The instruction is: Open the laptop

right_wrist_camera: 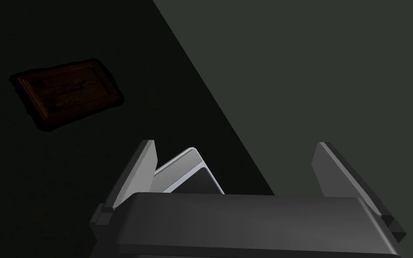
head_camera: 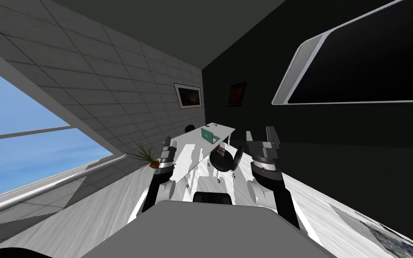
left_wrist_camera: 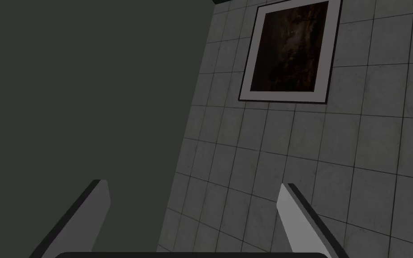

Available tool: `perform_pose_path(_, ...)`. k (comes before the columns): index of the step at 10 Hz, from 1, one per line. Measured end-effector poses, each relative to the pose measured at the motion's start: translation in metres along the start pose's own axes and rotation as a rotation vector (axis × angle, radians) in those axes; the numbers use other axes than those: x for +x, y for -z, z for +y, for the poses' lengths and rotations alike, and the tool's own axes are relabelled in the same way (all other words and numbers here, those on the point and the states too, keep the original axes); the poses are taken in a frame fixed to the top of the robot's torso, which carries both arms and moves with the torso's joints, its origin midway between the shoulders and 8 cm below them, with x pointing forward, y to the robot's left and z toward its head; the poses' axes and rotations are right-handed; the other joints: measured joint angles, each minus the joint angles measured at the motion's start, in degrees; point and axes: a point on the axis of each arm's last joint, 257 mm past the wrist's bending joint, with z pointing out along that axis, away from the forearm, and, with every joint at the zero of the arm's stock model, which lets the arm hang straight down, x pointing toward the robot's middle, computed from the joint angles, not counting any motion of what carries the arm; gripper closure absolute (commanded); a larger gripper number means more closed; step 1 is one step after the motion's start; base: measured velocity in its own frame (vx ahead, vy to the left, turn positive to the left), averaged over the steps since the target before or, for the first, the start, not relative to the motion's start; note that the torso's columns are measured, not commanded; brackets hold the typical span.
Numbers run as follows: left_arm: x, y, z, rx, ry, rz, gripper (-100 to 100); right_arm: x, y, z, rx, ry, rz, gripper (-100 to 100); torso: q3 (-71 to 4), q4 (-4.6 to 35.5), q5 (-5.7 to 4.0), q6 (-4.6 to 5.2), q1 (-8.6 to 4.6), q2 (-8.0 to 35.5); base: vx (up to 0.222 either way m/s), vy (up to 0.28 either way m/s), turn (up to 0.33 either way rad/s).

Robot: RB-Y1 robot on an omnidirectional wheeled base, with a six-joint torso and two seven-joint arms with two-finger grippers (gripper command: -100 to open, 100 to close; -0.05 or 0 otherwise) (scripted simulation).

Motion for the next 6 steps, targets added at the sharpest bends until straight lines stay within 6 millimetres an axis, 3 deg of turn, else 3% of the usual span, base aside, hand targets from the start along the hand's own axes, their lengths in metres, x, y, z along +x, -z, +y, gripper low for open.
perform_pose_path(2,0.0,0.0,0.0,0.0,0.0,0.0,0,0.0,0.0,0.0,0.0,0.0,0.0,0,-12.0,6.0,0.0,0.0,0.0,5.97,0.0,0.0,0.0)
perform_pose_path(6,0.0,0.0,-0.0001,0.0,0.0,0.0,0,0.0,0.0,0.0001,0.0,0.0,0.0,0,-45.36,22.68,0.0,0.0,0.0,22.69,0.0,0.0,0.0)
